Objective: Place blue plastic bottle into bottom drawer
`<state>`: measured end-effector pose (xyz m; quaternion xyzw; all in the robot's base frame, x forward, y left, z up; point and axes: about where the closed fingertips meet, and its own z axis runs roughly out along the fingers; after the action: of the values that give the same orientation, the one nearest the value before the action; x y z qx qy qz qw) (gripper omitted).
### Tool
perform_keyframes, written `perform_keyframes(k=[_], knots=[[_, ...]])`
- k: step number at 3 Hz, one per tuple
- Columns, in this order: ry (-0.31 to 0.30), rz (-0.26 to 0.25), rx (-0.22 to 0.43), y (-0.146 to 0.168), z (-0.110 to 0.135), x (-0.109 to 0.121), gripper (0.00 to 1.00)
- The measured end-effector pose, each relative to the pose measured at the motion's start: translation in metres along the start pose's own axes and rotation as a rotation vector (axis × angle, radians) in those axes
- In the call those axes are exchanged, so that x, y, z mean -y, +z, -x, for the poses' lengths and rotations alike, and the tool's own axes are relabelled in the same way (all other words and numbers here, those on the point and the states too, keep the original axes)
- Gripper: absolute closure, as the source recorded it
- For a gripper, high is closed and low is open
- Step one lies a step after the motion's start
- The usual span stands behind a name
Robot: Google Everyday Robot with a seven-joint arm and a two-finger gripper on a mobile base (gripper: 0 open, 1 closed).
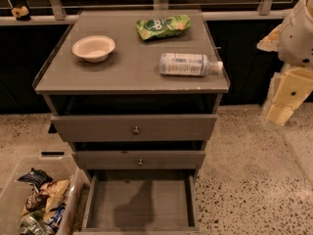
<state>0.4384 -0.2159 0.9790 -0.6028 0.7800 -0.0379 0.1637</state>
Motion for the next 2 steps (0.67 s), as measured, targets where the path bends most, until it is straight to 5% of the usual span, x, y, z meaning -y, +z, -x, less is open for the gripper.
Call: perform_keyframes(k=[2], knots=[[-0.021,-0.001,-0.003,0.0016,0.0072,0.0041,0.00]])
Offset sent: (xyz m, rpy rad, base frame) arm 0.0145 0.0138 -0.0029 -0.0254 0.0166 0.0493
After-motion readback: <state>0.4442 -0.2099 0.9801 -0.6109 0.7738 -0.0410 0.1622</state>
